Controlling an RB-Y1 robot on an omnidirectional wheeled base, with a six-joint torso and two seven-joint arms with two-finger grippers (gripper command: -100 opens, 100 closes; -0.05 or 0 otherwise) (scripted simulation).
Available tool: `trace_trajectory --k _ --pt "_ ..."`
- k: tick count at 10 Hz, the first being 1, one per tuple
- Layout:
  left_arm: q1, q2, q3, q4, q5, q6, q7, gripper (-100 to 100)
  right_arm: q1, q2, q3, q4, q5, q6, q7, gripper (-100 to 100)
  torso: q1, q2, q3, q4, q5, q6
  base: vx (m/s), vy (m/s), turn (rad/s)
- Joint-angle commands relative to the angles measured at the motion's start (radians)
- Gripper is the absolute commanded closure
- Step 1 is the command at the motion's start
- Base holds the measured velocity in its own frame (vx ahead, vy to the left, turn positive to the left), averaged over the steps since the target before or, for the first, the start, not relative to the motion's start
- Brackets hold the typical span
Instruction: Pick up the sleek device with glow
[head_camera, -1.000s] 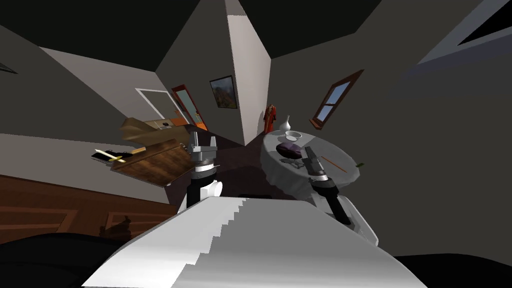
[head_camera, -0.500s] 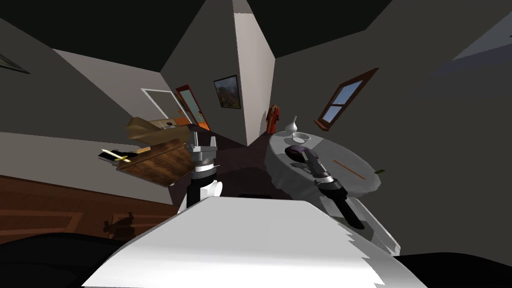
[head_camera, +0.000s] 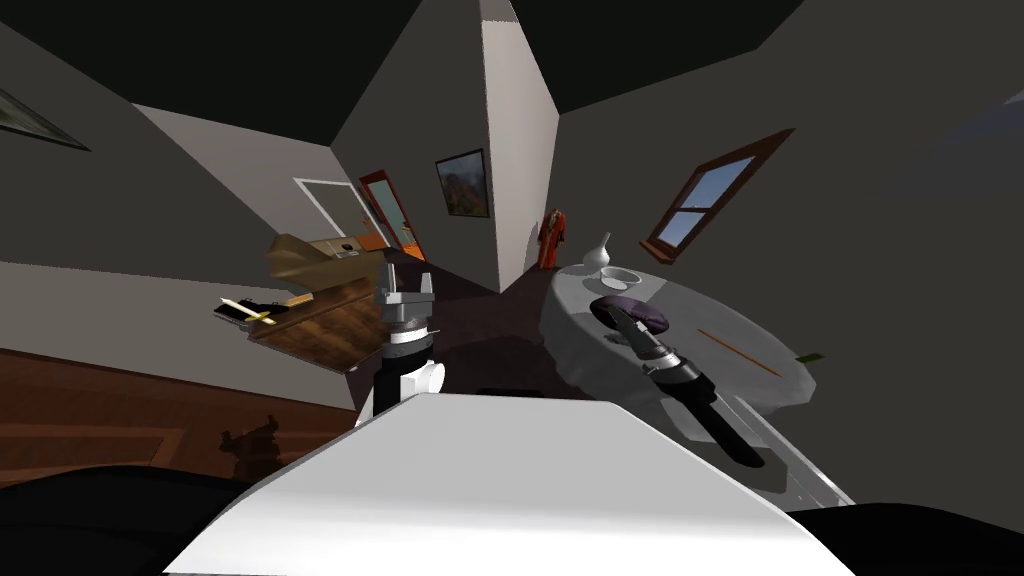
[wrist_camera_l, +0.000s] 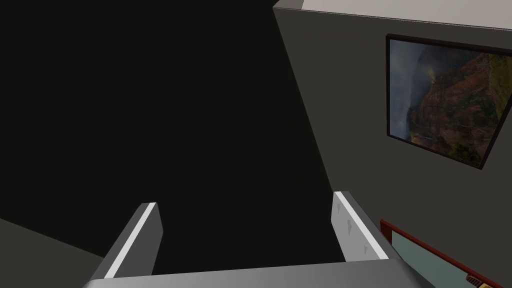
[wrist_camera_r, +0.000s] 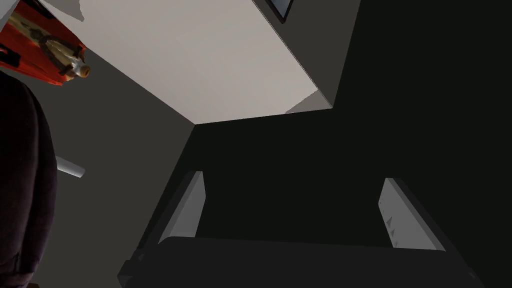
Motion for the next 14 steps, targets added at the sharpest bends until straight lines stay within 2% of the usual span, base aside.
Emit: trace_trajectory --k 1,2,3,6,11,14 --pt "0.0 0.0 0.0 0.0 0.0 0.0 0.0 0 0.007 -0.043 -0.011 0.013 0.008 -0.012 -0.001 -100 0.0 0.0 0.0 0.0 0.0 0.0 0.071 0.13 0.018" --pt "0.0 0.0 0.0 0.0 0.0 0.0 0.0 0 0.022 -0.077 -0.032 0.032 0.027 -0.029 -0.003 -100 -0.002 0.0 0.0 0.0 0.0 0.0 0.082 0.168 0.047" --pt "0.0 0.0 0.0 0.0 0.0 0.0 0.0 0 0.022 -0.103 -0.032 0.032 0.027 -0.029 -0.003 -100 0.0 -0.001 0.0 0.0 0.0 0.0 0.068 0.138 0.014" --pt "0.0 0.0 0.0 0.0 0.0 0.0 0.0 0 0.052 -0.197 -0.071 0.072 0.068 -0.06 -0.006 -100 -0.003 0.001 0.0 0.0 -0.001 0.0 0.064 0.124 0.029" --pt "0.0 0.0 0.0 0.0 0.0 0.0 0.0 0 0.082 -0.353 -0.103 0.114 0.113 -0.089 -0.007 -100 -0.004 0.001 0.0 0.0 -0.001 0.0 0.059 0.113 0.008" --pt "0.0 0.0 0.0 0.0 0.0 0.0 0.0 0 0.11 -0.449 -0.129 0.157 0.163 -0.113 -0.005 -100 -0.006 0.003 0.002 0.001 -0.001 0.0 0.034 0.084 -0.011"
